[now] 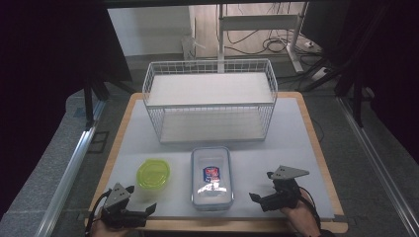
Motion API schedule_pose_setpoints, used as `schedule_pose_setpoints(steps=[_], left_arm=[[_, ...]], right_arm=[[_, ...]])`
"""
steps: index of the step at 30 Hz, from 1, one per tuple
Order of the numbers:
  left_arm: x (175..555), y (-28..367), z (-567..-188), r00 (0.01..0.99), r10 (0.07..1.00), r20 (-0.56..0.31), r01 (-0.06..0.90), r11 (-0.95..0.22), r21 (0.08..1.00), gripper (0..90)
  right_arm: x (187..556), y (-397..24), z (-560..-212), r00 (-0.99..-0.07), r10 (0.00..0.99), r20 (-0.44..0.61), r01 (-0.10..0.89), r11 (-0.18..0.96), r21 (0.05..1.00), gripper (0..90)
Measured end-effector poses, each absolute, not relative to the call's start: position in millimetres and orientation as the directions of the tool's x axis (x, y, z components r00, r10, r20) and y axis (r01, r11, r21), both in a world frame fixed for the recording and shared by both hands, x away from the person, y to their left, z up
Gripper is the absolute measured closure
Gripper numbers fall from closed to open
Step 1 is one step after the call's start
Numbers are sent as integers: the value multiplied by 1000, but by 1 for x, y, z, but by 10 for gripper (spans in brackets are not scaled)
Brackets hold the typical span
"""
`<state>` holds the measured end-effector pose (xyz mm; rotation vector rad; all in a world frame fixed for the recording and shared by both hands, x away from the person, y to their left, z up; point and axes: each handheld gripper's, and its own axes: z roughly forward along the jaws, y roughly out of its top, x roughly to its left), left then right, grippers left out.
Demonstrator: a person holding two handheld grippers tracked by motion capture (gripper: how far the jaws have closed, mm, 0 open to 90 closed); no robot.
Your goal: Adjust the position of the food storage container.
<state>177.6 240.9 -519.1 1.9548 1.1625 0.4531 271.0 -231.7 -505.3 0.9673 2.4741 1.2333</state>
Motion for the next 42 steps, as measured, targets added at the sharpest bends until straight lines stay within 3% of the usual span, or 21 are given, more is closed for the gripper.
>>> schedule_pose_setpoints(steps=[13,20,23,32,33,34,38,42], left_arm=[[180,238,-522,516,853,-78,581,-282,763,71],[176,233,-516,554,831,-51,553,-321,769,190],[175,232,-513,567,821,-68,553,-318,770,267],[172,227,-501,597,794,-115,559,-308,770,608],[172,225,-500,600,793,-111,553,-310,773,608],[173,220,-497,611,784,-110,545,-316,777,711],[182,211,-495,628,769,-121,542,-321,776,900],[193,203,-495,636,764,-111,530,-328,782,900]], right_arm=[[272,-231,-507,-746,663,63,450,432,782,0],[272,-233,-506,-739,670,71,455,418,786,0],[272,-233,-506,-741,668,73,455,418,786,0],[273,-233,-506,-753,654,74,455,436,777,0],[273,-233,-506,-755,651,72,453,439,776,0],[273,-233,-507,-757,649,71,452,443,774,0],[272,-232,-506,-764,641,68,447,450,773,0],[272,-233,-506,-769,636,67,443,454,773,0]])
